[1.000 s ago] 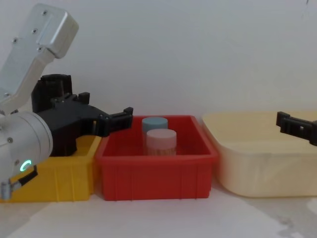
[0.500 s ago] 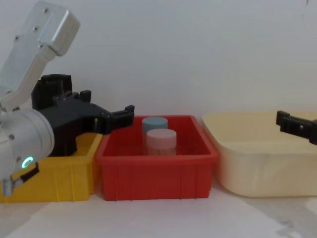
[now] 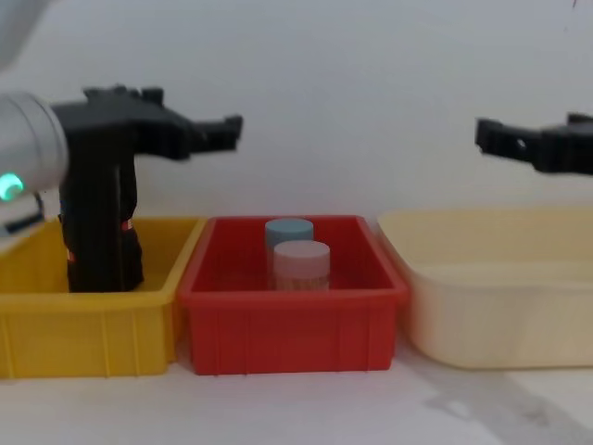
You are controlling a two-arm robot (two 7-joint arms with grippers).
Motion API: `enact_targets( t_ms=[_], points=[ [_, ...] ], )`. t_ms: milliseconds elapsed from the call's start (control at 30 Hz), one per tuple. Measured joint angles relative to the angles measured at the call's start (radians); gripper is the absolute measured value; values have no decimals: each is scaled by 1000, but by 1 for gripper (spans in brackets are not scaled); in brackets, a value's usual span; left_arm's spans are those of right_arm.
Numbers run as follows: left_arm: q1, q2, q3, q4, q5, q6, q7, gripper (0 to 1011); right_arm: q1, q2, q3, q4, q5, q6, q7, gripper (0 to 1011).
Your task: Pick up the garbage bag with the one hand and transfer it to the other hand.
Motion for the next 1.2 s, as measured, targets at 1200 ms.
enact_targets(
  t_ms=[1200],
  points=[
    [164, 181, -367, -51, -272, 83, -214, 1000, 266, -171, -192, 113, -6, 282, 63, 1001]
  ],
)
